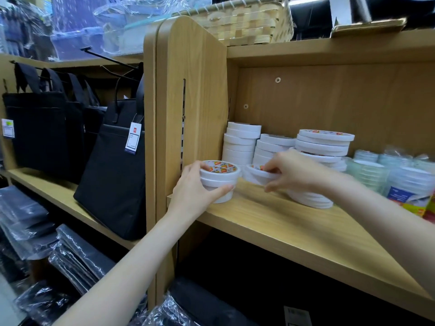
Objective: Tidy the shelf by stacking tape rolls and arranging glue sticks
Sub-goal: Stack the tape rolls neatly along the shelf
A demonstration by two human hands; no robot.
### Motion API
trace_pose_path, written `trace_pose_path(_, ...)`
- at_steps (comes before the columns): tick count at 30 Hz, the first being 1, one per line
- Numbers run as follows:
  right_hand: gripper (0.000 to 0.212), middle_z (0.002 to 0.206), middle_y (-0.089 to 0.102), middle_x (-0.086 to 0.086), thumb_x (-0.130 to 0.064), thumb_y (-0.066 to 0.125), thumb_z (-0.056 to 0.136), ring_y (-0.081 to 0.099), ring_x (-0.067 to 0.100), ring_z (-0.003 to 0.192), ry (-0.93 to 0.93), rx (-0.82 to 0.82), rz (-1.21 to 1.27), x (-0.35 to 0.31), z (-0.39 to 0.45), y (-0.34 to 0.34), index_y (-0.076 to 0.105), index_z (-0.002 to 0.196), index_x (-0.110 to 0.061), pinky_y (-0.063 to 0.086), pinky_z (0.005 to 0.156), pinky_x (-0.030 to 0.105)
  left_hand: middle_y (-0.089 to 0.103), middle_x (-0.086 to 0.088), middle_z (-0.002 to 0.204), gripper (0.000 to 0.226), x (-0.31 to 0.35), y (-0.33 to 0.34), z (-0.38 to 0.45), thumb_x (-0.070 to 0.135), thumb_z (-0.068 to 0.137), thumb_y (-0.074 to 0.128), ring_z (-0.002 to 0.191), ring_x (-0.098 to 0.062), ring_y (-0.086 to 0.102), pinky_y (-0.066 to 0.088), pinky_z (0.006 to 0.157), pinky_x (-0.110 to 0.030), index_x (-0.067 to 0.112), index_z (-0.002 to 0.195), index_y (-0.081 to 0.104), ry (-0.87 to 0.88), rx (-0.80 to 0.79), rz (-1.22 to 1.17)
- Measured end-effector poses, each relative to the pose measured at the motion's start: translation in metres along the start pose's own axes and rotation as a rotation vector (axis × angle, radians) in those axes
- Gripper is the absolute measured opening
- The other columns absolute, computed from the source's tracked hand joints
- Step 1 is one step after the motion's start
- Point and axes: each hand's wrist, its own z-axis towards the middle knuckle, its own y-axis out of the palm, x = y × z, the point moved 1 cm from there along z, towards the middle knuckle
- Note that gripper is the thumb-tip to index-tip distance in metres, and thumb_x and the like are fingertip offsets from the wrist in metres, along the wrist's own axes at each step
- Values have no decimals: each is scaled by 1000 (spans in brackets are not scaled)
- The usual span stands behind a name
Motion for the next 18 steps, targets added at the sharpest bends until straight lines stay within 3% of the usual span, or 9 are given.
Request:
trace_pose_path(3, 18, 77, 61, 1, -23, 72, 73, 51, 17, 72, -20, -53, 34, -1, -5, 14, 63, 83, -11, 38, 62, 32, 47, 5, 111, 51, -1, -2, -2, 45, 71, 73, 97, -10, 46, 39, 76, -25, 21, 106, 45, 0, 23, 31)
trace_pose_path(6, 34, 102, 61, -6, -27, 72, 76, 43, 8, 88, -35, -65, 88, 1, -14, 16, 64, 108, -20, 35, 66, 20, 43, 2, 111, 50, -1, -6, -3, 40, 73, 73, 98, -11, 44, 39, 75, -24, 19, 107, 43, -18, 44, 19)
trace_pose_path(9, 24, 98, 64, -3, -22, 67, 81, 47, 11, 85, -48, -102, 77, 2, -18, 16, 66, 105, -19, 34, 64, 19, 40, 1, 112, 48, -2, -5, -6, 39, 73, 72, 105, -14, 44, 43, 81, -27, 23, 107, 41, -24, 52, 16)
trace_pose_path(12, 15, 81, 61, -2, -16, 64, 81, 48, 14, 73, -32, -112, 129, 5, -14, 18, 68, 95, -14, 34, 58, 19, 39, 0, 119, 55, -4, -3, -8, 41, 73, 72, 114, -19, 42, 45, 93, -36, 23, 115, 41, -26, 57, 4)
trace_pose_path(15, 12, 77, 62, -3, -16, 70, 76, 51, 14, 72, -8, -117, 192, 7, -9, 20, 68, 88, -14, 37, 61, 24, 34, -3, 131, 68, -2, -3, -13, 36, 74, 73, 122, -20, 35, 35, 92, -25, 16, 129, 39, 15, 112, 43)
trace_pose_path(18, 18, 85, 67, -4, -19, 74, 75, 53, -2, 70, -8, 12, 218, 12, -19, 11, 69, 92, -17, 39, 61, 9, 34, -5, 135, 62, 6, -3, -18, 28, 76, 73, 124, -20, 29, 25, 92, -21, 13, 128, 42, 135, 215, 138)
